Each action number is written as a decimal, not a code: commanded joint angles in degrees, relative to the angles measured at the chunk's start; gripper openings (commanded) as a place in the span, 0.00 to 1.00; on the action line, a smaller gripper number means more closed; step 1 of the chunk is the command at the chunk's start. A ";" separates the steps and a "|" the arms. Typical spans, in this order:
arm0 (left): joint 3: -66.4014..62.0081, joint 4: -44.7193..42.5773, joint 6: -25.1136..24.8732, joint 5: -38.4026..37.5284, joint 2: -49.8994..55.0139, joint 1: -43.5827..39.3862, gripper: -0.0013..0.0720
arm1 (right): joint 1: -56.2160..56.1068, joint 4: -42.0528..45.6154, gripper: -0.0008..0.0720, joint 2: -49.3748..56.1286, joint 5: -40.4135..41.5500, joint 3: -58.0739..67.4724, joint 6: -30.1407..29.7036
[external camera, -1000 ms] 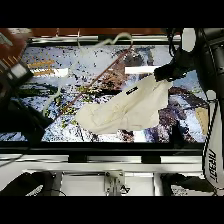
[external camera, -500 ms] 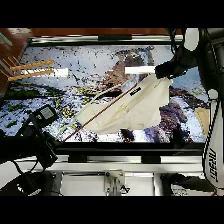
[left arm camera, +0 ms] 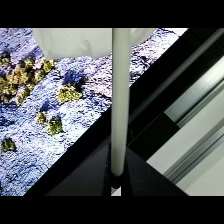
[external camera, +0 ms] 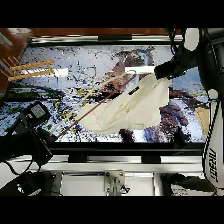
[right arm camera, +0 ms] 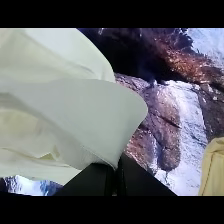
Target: Fold the shirts.
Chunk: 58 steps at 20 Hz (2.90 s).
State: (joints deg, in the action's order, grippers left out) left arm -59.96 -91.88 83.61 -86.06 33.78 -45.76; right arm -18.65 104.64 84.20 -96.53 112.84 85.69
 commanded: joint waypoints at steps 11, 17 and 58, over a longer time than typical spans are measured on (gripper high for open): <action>4.13 8.35 -5.33 10.75 4.28 0.00 0.08 | -0.02 -0.22 0.12 -0.04 0.28 0.07 -0.74; 4.85 9.62 -9.22 13.73 9.07 -0.52 0.09 | -0.04 -1.29 0.12 -3.43 4.35 1.03 -1.99; 3.39 12.17 0.92 41.03 20.15 -0.33 0.09 | -5.07 -20.09 0.66 -12.96 -7.72 2.32 0.72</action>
State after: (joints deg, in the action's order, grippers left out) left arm -56.53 -79.09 84.73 -44.73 53.91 -46.11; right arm -24.86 83.22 72.16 -104.16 115.15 87.18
